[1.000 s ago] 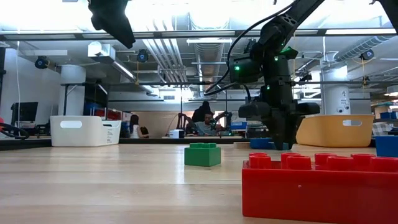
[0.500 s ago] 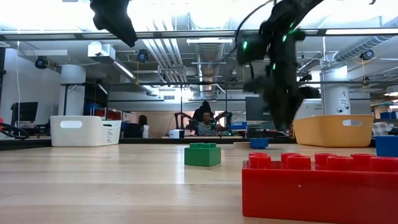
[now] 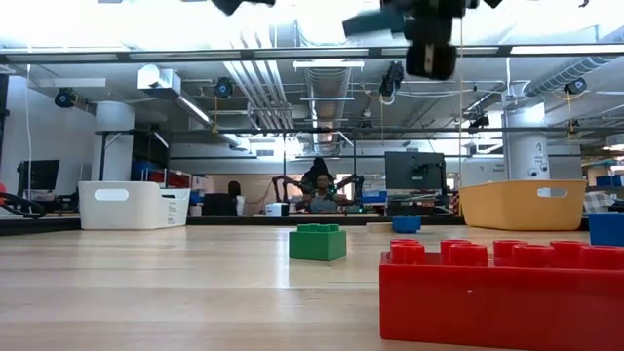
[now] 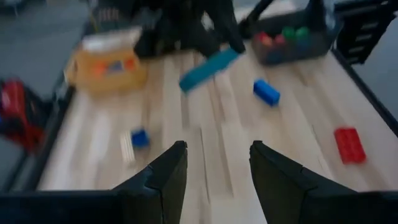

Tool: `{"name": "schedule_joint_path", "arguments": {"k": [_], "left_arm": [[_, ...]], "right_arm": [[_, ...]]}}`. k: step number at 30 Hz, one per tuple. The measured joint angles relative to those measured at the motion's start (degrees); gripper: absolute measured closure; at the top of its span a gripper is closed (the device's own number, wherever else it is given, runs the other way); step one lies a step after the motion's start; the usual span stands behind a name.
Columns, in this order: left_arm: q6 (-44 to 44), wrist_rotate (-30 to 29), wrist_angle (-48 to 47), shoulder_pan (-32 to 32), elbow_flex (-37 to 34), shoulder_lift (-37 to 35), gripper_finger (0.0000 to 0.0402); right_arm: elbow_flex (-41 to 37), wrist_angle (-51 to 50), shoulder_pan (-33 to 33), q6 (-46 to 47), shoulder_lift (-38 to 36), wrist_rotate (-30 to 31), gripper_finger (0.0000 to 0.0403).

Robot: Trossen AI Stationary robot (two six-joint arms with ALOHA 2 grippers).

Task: Sort blocks by size
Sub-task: Put the big blue block into the white bin

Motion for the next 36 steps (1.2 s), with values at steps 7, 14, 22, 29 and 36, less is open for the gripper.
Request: {"name": "schedule_joint_path", "arguments": {"k": [7, 14, 22, 29, 36], "left_arm": [[4.68, -0.07, 8.48, -0.25, 0.60, 2.34, 0.0249], [7.17, 4.83, 9.23, -0.35, 3.89, 5.34, 0.0249], [9.74, 6.47, 9.47, -0.28, 8.97, 10.80, 0.0249], [13.87, 8.92, 8.55, -0.22, 13.45, 13.74, 0.0249], [15.82, 11.81, 8.06, 0.17, 14.96, 15.01, 0.0263]], "right_arm": [[0.00, 10.10, 2.20, 4.94, 0.46, -8.46, 0.0314], [0.00, 15.30, 2.35, 5.77, 0.69, -9.94, 0.0313], [0.02, 20.47, 2.45, 9.09, 0.69, -12.76, 0.0313], [0.02, 20.12, 2.48, 9.60, 0.69, -14.04, 0.0313], [0.02, 20.13, 2.50, 9.65, 0.69, -14.68, 0.0313]]}}
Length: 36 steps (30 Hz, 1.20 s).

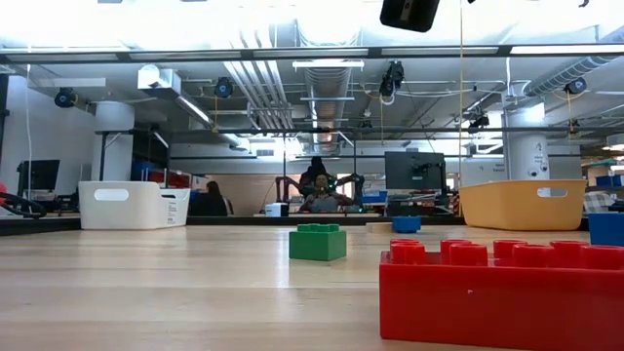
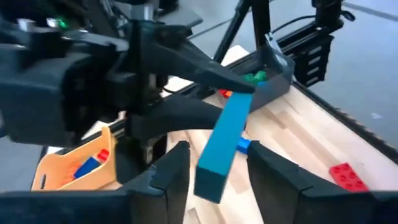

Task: Sort blocks by size
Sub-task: Put the big blue block into the white bin

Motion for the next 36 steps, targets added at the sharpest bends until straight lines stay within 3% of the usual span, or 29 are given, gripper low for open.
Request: {"name": "schedule_joint_path", "arguments": {"k": [9, 15, 24, 27, 30, 36], "left_arm": [[-0.64, 5.31, -0.29, 0.40, 0.10, 1.09, 0.0375], [-1.84, 4.96, -1.50, 0.49, 0.10, 0.95, 0.0377], [-1.83, -8.86, -19.49, 1.89, 5.24, -1.01, 0.0377], [-4.32, -17.39, -28.34, 3.48, 6.74, -1.54, 0.0377], [-11.73, -25.39, -38.63, 7.96, 6.83, -2.51, 0.0377], [-35.38, -26.09, -62.09, 23.72, 5.03, -3.09, 0.0371]], "right_arm": [[-0.02, -0.25, 0.61, 0.12, 0.00, -1.95, 0.0313], [-0.02, -0.66, 0.26, 1.38, -0.02, -1.14, 0.0287], [0.00, -6.62, -1.75, 0.25, -0.02, 2.32, 0.0205], [0.00, -8.35, -2.86, 0.30, -0.03, 4.97, 0.0191], [0.00, -11.64, -3.45, 0.28, -0.13, 10.36, 0.0187], [0.00, -15.04, -3.45, -0.95, -0.28, 19.46, 0.0197]]}}
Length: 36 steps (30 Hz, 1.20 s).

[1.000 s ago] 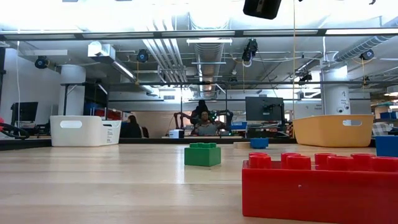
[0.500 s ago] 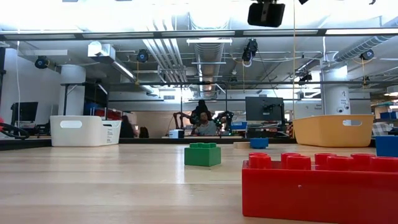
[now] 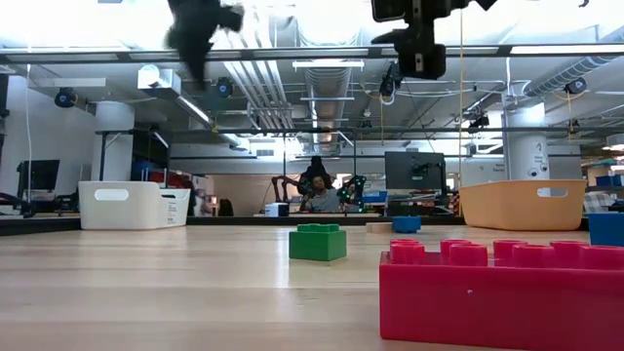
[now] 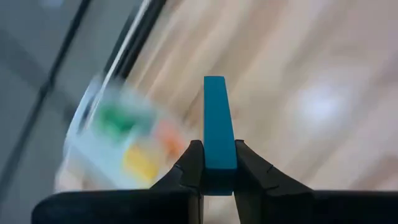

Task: Sort blocks by size
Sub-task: Put the big blue block into the white bin, then put the big brown block into the white bin

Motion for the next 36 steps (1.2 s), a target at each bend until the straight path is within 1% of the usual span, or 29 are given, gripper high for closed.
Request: {"name": "schedule_joint_path", "arguments": {"k": [2, 4, 10, 13, 16, 20, 24, 30, 33, 36], "left_arm": [[-5.01, -1.44, -4.51, 5.54, -1.13, -0.05, 0.0372], [-6.27, -1.49, -5.64, 10.58, -2.62, -0.16, 0.0375], [-2.13, 2.75, -4.00, 24.27, -6.59, -0.13, 0.0375], [-0.76, 3.12, -4.14, 29.27, -8.96, -0.13, 0.0373], [-0.59, 3.11, -3.79, 33.09, -11.21, -0.13, 0.0354], [0.42, 3.02, -2.73, 34.63, -14.15, -0.13, 0.0323], [0.81, 3.11, -0.78, 34.60, -16.64, -0.13, 0.0304], [-0.36, 3.84, 0.86, 33.08, -18.42, -0.63, 0.0296], [-1.36, 5.32, 2.17, 30.88, -19.14, -2.28, 0.0296], [-4.04, 6.59, 2.71, 27.76, -20.14, -4.45, 0.0296]], "right_arm": [[0.00, -0.04, 0.00, -0.08, 0.00, 1.21, 0.0200], [0.00, -0.08, 0.02, -0.02, 0.06, 1.84, 0.0203], [0.00, -0.14, 0.04, 0.10, 0.07, 2.25, 0.0203], [0.00, -0.17, 0.04, 0.15, 0.09, 2.27, 0.0202], [0.00, -0.17, 0.04, 0.10, 0.09, 2.64, 0.0203], [0.00, -0.19, 0.04, -0.02, 0.11, 5.20, 0.0204], [0.00, -0.20, 0.02, -0.04, 0.11, 5.45, 0.0198], [-0.04, -0.70, 0.02, 0.66, 0.11, 9.93, 0.0192], [-0.30, -0.79, 0.02, 0.81, 0.13, 12.25, 0.0194], [-0.31, -0.99, 0.00, 1.04, 0.13, 12.92, 0.0197]]}}
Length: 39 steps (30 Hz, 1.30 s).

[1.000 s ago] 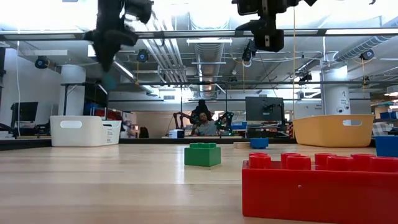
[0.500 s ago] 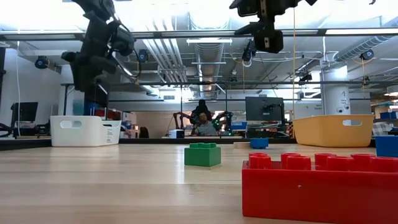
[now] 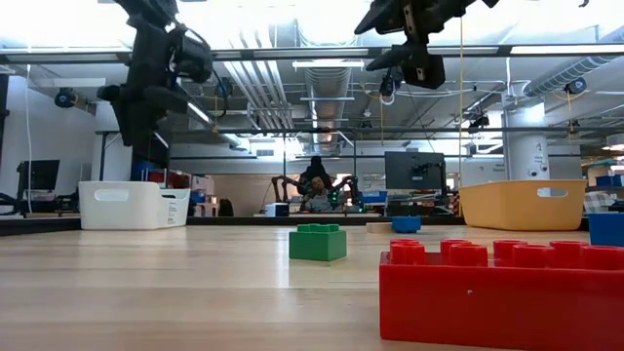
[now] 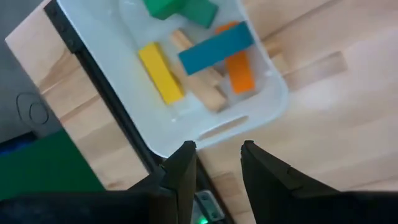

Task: Sort blocks by size
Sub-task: Put the big brown block into the white bin

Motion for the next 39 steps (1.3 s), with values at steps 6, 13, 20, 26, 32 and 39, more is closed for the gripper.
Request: {"name": "schedule_joint_path", "arguments": {"k": [6, 13, 20, 26, 32, 39], "left_arm": [[-6.63, 0.08, 0.86, -9.86, -0.71, -5.12, 0.0295], [-12.65, 0.06, 9.04, -25.76, -0.71, -10.20, 0.0295], [-17.75, -0.36, 15.36, -36.99, -0.71, -12.08, 0.0295], [-22.77, -0.51, 14.83, -39.34, -0.71, -12.30, 0.0295], [-23.42, -0.54, 14.66, -39.39, -0.71, -12.75, 0.0295], [-23.30, -0.71, 13.03, -39.39, -0.71, -14.08, 0.0295]], "right_arm": [[0.00, -2.93, -0.41, 2.10, 0.02, 6.82, 0.0205], [0.45, -5.20, -4.29, 2.98, 0.04, 13.73, 0.0214], [6.57, -12.80, -8.49, -0.30, 4.35, 16.28, 0.0220], [16.79, -26.54, -11.14, -1.98, 13.93, 20.27, 0.0220], [26.53, -39.26, -15.04, -4.56, 25.45, 21.25, 0.0217], [30.49, -43.88, -18.78, -7.37, 36.63, 14.92, 0.0160]]}}
